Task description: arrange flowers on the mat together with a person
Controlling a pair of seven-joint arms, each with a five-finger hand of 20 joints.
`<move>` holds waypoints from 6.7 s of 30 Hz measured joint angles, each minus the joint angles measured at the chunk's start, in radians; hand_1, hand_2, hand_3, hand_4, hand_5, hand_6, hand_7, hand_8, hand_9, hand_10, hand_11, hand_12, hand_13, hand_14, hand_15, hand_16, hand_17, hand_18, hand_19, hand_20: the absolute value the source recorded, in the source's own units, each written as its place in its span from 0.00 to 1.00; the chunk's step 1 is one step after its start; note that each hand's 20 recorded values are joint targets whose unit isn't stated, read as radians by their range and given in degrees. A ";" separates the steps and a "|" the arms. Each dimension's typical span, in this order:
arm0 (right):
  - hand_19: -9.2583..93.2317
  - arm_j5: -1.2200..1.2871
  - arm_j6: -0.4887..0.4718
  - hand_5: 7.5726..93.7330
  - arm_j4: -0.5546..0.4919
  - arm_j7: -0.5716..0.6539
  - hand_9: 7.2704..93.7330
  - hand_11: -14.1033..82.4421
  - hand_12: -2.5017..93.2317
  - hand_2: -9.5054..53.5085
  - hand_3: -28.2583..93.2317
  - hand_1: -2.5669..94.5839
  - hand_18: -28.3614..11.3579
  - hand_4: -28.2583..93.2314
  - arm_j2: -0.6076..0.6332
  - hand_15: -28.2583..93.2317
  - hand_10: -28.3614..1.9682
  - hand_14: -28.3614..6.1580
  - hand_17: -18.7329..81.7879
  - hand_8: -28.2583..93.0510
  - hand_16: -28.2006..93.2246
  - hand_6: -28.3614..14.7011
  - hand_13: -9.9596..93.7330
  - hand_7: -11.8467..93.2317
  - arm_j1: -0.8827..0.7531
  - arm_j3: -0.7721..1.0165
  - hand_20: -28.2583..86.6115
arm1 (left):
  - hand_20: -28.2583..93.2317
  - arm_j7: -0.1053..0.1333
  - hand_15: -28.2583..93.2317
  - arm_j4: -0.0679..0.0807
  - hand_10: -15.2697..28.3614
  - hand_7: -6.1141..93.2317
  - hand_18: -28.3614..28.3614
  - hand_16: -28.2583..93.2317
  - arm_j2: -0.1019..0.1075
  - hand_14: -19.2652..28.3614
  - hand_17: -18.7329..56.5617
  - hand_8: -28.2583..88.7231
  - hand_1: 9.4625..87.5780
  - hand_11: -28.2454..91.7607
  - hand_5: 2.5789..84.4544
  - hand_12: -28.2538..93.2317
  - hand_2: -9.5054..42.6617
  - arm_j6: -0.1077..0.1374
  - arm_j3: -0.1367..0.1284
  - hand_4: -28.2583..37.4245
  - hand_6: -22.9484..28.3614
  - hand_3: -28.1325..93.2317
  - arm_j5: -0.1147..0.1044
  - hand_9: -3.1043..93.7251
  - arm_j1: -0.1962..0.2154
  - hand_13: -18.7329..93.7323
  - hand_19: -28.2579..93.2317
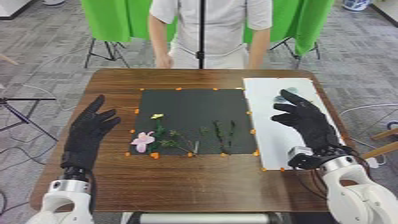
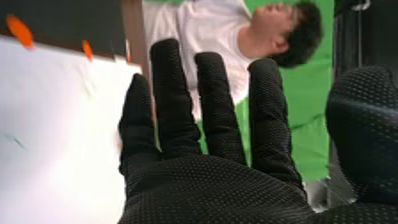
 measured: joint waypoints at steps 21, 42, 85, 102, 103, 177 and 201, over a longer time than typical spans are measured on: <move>0.75 -0.776 0.300 0.47 0.085 0.526 0.53 0.56 0.22 0.07 0.88 0.33 0.15 0.02 0.236 0.82 0.41 0.39 0.35 0.12 0.34 0.73 0.58 0.29 0.161 -0.017 0.50 | 0.35 0.004 0.67 -0.001 0.76 0.15 0.89 0.16 0.003 0.92 0.14 0.17 0.17 0.45 0.35 0.32 0.24 0.001 0.001 0.00 0.52 0.88 0.000 0.37 0.000 0.37 0.61; 0.73 -1.264 0.027 0.45 0.320 0.663 0.52 0.55 0.22 0.00 0.89 0.36 0.13 0.01 0.339 0.80 0.45 0.44 0.34 0.11 0.34 0.77 0.59 0.33 0.368 -0.292 0.48 | 0.35 0.018 0.67 -0.003 0.76 0.15 0.89 0.16 0.007 0.92 0.15 0.17 0.17 0.45 0.35 0.32 0.25 0.000 0.003 0.00 0.52 0.88 -0.002 0.37 -0.007 0.37 0.61; 0.76 -1.493 0.333 0.87 0.337 0.269 0.96 0.31 0.48 0.00 0.77 0.61 0.37 0.00 0.132 0.70 0.84 0.73 0.40 0.23 0.49 0.79 0.82 0.32 0.866 -1.053 0.49 | 0.35 0.081 0.67 -0.025 0.76 0.16 0.90 0.16 0.037 0.92 0.15 0.17 0.17 0.45 0.35 0.32 0.24 0.044 -0.037 0.00 0.52 0.88 -0.082 0.37 0.052 0.37 0.62; 0.71 -1.654 0.236 0.86 0.374 0.258 0.79 0.35 0.45 0.00 0.78 0.58 0.36 0.00 -0.100 0.70 0.76 0.72 0.35 0.21 0.49 0.83 0.68 0.34 1.018 -1.280 0.49 | 0.35 0.070 0.68 -0.014 0.76 0.16 0.90 0.16 0.033 0.92 0.15 0.17 0.17 0.45 0.35 0.32 0.24 0.037 -0.032 0.00 0.52 0.88 -0.080 0.37 0.007 0.37 0.62; 0.70 -1.662 0.232 0.86 0.375 0.260 0.77 0.35 0.44 0.00 0.78 0.58 0.36 0.00 -0.096 0.70 0.76 0.71 0.35 0.21 0.49 0.84 0.67 0.34 1.018 -1.283 0.48 | 0.35 0.068 0.68 -0.014 0.76 0.16 0.90 0.16 0.032 0.92 0.15 0.17 0.17 0.45 0.35 0.32 0.23 0.035 -0.034 0.00 0.52 0.88 -0.079 0.37 0.007 0.37 0.62; 0.51 -0.467 -0.086 0.37 -0.090 0.187 0.38 0.29 0.19 0.21 0.87 0.19 0.26 0.00 -0.017 0.59 0.46 0.26 0.19 0.15 0.32 0.70 0.37 0.22 0.404 -0.197 0.44 | 0.36 0.161 0.66 0.001 0.74 0.15 0.89 0.16 0.059 0.91 0.14 0.17 0.08 0.43 0.35 0.32 0.24 0.056 -0.011 0.00 0.49 0.87 -0.120 0.37 0.042 0.37 0.60; 0.51 0.011 0.011 0.36 -0.056 0.078 0.37 0.28 0.20 0.22 0.89 0.17 0.23 0.00 -0.086 0.57 0.47 0.26 0.19 0.15 0.35 0.73 0.37 0.22 0.062 0.002 0.44 | 0.37 0.126 0.66 0.031 0.74 0.15 0.88 0.17 0.038 0.91 0.14 0.17 0.10 0.43 0.35 0.33 0.18 0.045 0.010 0.00 0.49 0.87 -0.081 0.38 0.025 0.37 0.60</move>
